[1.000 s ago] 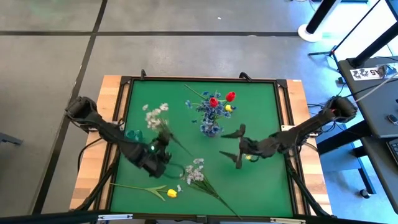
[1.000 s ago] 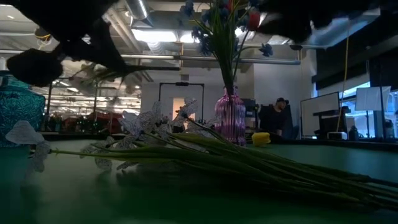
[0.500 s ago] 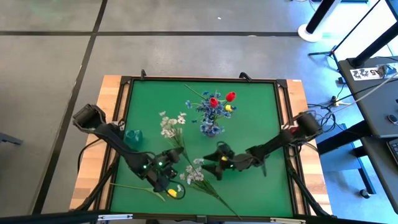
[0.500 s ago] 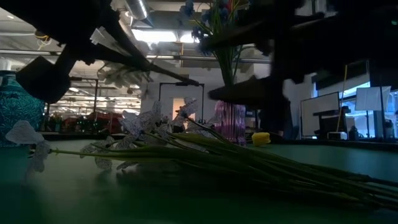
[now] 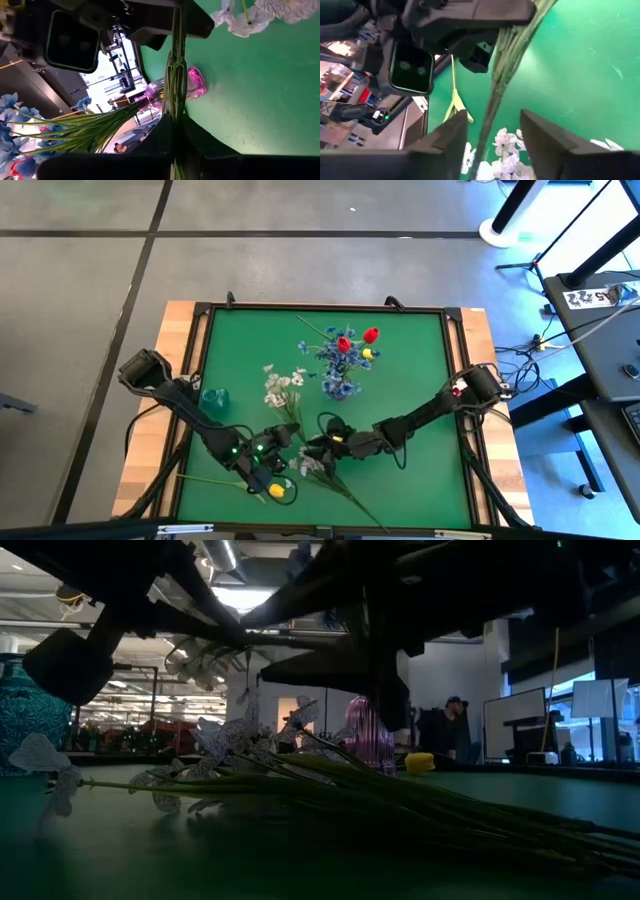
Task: Sort flowers into vase by color
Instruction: Put the top white flowers into the blue vase, then move the blue vase to the bottom of the table
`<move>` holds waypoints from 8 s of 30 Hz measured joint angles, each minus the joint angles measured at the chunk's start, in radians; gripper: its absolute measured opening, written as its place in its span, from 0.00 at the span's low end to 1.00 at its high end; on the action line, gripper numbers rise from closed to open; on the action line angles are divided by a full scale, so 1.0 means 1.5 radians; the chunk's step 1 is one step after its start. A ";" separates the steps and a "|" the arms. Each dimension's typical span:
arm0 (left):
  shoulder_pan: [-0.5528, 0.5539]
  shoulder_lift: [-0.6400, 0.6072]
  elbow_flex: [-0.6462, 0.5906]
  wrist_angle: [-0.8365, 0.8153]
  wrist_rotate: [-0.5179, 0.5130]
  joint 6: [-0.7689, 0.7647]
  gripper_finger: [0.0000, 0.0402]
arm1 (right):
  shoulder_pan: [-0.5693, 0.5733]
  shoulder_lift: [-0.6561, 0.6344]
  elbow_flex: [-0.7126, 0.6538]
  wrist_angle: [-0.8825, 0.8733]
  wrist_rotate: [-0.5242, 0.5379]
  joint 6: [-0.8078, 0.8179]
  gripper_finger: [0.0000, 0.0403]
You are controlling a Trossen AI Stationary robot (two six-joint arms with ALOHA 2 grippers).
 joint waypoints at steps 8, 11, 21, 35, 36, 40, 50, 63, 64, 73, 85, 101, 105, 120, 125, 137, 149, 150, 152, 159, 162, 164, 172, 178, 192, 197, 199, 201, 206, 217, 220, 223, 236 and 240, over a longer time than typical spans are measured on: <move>0.000 0.000 0.000 0.037 0.007 -0.116 0.05 | 0.001 -0.001 0.000 0.002 0.001 -0.054 0.07; -0.004 0.000 0.002 0.059 -0.017 -0.172 0.11 | 0.002 0.000 -0.001 0.003 0.018 -0.076 0.05; -0.030 -0.132 0.036 -0.300 0.077 -0.828 0.36 | -0.024 -0.011 -0.001 0.069 0.027 -0.238 0.03; -0.158 -0.336 -0.004 -0.295 0.024 -1.185 0.42 | -0.079 -0.014 -0.001 0.076 0.048 -0.355 0.04; -0.170 -0.346 -0.004 -0.281 -0.001 -1.185 0.42 | -0.080 -0.014 -0.001 0.077 0.055 -0.359 0.05; -0.222 -0.365 -0.010 -0.263 -0.079 -1.233 0.42 | -0.073 -0.014 -0.001 0.155 0.074 -0.453 0.03; -0.255 -0.363 -0.202 -0.089 -0.182 -1.371 0.42 | -0.032 -0.014 0.002 0.471 -0.004 -0.702 0.02; 0.017 -0.360 -0.271 0.512 0.292 -0.748 0.42 | -0.042 -0.012 0.044 0.350 -0.044 -0.706 0.03; 0.035 -0.359 -0.271 0.513 0.321 -0.743 0.42 | -0.042 -0.012 0.044 0.362 -0.041 -0.706 0.03; 0.108 -0.339 -0.273 0.657 0.503 -0.653 0.42 | -0.042 -0.011 0.044 0.350 0.005 -0.720 0.04; 0.107 -0.378 -0.273 0.646 0.482 -0.651 0.37 | -0.042 -0.011 0.044 0.341 0.009 -0.702 0.07; 0.138 -0.528 -0.043 -0.094 0.433 -0.663 0.03 | -0.015 -0.021 0.043 0.265 0.064 -0.700 0.48; 0.134 -0.596 0.028 -0.374 0.449 -0.755 0.02 | 0.003 -0.021 0.043 0.266 0.102 -0.736 0.56; 0.095 -0.894 0.034 -0.741 0.386 -0.977 0.02 | 0.006 -0.021 0.043 0.260 0.189 -0.713 0.61; 0.095 -0.951 0.034 -0.714 0.430 -0.951 0.02 | 0.006 -0.021 0.043 0.260 0.219 -0.693 0.61; 0.095 -0.972 -0.039 -0.694 0.489 -0.943 0.03 | 0.006 -0.021 0.043 0.260 0.248 -0.682 0.61; 0.095 -0.971 -0.097 -0.631 0.490 -0.950 0.03 | 0.007 -0.021 0.043 0.260 0.248 -0.684 0.61; 0.095 -0.971 -0.097 -0.632 0.489 -0.952 0.03 | 0.007 -0.021 0.043 0.260 0.248 -0.684 0.61; 0.095 -0.971 -0.097 -0.632 0.489 -0.952 0.03 | 0.007 -0.021 0.043 0.260 0.248 -0.684 0.61; 0.095 -0.971 -0.098 -0.612 0.530 -0.954 0.03 | 0.007 -0.021 0.043 0.261 0.246 -0.684 0.61; 0.095 -0.971 -0.121 -0.542 0.574 -0.961 0.03 | 0.007 -0.021 0.043 0.261 0.243 -0.684 0.61; 0.095 -0.970 -0.141 -0.509 0.598 -0.980 0.03 | 0.007 -0.021 0.043 0.262 0.242 -0.684 0.61; 0.095 -0.970 -0.192 -0.480 0.601 -1.022 0.03 | 0.007 -0.021 0.043 0.263 0.242 -0.684 0.61; 0.095 -0.970 -0.183 -0.462 0.601 -0.978 0.03 | 0.012 -0.021 0.043 0.263 0.242 -0.684 0.61; 0.095 -0.650 -0.211 -0.291 0.576 -1.015 0.04 | 0.036 -0.058 0.044 0.120 0.266 -0.664 0.61; 0.112 -0.545 -0.211 -0.255 0.559 -1.092 0.13 | 0.058 -0.094 0.044 0.008 0.294 -0.649 0.61; 0.125 -0.515 -0.211 -0.248 0.582 -1.122 0.19 | 0.062 -0.104 0.044 -0.022 0.294 -0.648 0.61; 0.137 -0.490 -0.211 -0.250 0.620 -1.155 0.26 | 0.068 -0.107 0.044 -0.054 0.294 -0.642 0.61; 0.159 -0.443 -0.179 -0.316 0.729 -1.253 0.42 | 0.067 -0.107 0.044 -0.157 0.289 -0.609 0.61; 0.142 -0.378 -0.065 -0.632 0.860 -1.628 0.56 | 0.067 -0.107 0.044 -0.327 0.223 -0.595 0.61; 0.142 -0.365 -0.067 -0.649 0.871 -1.682 0.60 | 0.067 -0.107 0.044 -0.365 0.179 -0.596 0.61; 0.159 -0.346 -0.067 -0.657 0.871 -1.707 0.65 | 0.067 -0.107 0.044 -0.398 0.139 -0.596 0.61; 0.226 -0.269 -0.067 -0.706 0.977 -1.744 0.69 | 0.067 -0.107 0.043 -0.475 -0.007 -0.597 0.61; 0.226 -0.248 -0.066 -0.693 0.996 -1.740 0.69 | 0.067 -0.107 0.043 -0.495 -0.027 -0.599 0.61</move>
